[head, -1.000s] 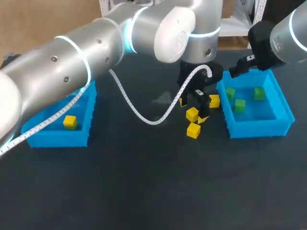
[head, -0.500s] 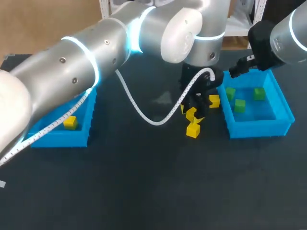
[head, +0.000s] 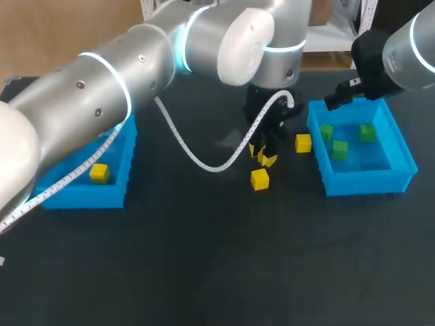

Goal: Put the green cubes in the right bin and the yellow cubes in the left bin.

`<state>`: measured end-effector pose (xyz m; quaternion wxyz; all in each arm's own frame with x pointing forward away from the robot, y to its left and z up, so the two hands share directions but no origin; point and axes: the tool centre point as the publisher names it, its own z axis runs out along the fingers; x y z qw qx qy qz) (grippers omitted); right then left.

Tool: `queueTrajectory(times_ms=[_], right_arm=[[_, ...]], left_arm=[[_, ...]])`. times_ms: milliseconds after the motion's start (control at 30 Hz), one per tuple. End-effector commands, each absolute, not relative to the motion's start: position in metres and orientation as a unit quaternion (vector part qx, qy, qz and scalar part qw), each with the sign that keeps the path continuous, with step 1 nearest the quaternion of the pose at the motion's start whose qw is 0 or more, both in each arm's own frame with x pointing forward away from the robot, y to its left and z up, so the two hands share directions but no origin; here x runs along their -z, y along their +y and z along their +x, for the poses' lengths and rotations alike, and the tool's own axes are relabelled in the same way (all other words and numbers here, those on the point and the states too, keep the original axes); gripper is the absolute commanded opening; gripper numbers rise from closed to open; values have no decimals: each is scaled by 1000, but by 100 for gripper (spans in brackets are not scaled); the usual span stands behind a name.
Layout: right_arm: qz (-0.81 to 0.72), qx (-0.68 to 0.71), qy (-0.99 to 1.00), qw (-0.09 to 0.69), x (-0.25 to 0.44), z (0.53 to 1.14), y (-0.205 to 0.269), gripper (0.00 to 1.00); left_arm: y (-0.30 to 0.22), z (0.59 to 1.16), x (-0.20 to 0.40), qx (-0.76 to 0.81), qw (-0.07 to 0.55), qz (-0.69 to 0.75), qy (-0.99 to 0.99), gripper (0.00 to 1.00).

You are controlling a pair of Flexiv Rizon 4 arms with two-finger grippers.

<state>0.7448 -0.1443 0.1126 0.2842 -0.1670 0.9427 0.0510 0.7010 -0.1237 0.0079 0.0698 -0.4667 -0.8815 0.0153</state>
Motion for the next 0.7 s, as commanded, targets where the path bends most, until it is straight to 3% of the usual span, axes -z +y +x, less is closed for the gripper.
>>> queueTrajectory(times_ms=[33, 367, 700], right_arm=[[-165, -49, 942, 289, -112, 742, -144, 100], [-165, -49, 942, 289, -112, 742, -144, 100], [-165, -49, 942, 289, -112, 742, -144, 100]], left_arm=[[-113, 705, -17, -20, 57, -460, -886, 0], [-56, 729, -60, -22, -1, -407, -913, 0], [41, 743, -114, 1, -58, -303, -951, 0]])
